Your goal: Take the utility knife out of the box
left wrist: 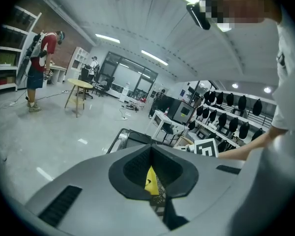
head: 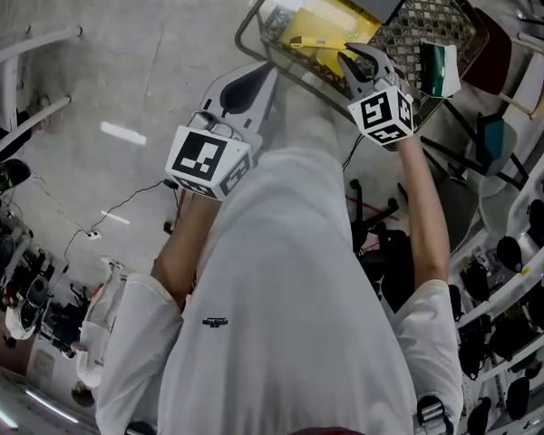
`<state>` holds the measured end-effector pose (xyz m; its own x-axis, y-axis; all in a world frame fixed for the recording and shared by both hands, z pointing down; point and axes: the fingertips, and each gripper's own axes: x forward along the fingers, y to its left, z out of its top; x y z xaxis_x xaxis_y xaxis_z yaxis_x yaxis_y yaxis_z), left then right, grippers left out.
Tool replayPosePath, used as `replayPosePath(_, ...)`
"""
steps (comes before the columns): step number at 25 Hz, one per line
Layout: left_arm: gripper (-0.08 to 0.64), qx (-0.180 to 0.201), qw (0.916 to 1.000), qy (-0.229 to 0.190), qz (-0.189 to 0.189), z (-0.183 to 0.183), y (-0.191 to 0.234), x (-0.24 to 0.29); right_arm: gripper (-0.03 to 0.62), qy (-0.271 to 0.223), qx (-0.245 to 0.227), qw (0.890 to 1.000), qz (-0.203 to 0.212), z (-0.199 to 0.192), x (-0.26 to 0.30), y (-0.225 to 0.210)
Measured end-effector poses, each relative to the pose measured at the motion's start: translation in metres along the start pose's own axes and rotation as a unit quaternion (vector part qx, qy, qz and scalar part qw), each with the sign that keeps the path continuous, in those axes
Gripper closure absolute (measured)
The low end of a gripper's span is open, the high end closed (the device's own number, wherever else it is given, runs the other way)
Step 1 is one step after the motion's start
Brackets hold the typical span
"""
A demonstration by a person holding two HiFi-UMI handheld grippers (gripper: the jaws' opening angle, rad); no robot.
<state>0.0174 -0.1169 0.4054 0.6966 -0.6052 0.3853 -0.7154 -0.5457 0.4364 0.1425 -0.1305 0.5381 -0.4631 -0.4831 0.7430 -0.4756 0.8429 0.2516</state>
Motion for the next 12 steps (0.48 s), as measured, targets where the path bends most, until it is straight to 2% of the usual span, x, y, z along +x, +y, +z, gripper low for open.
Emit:
replayPosePath(5, 0.558, -0.012, 0.9998, 0.013, 0.007, -0.013, 0.009, 0.011, 0.518, 0.036, -0.027, 0.998, 0.049, -0.021, 0.031, 0.002)
replayPosePath(8, 0.558, -0.017, 0.9996, 0.019, 0.011, -0.019, 0.014, 0.017, 0.483, 0.067, -0.040, 0.993, 0.089, -0.039, 0.051, 0.007)
replayPosePath(12, 0.558, -0.025, 0.9992, 0.026, 0.018, -0.027, 0.021, 0.023, 0.477, 0.096, -0.060, 0.986, 0.126, -0.061, 0.072, 0.013)
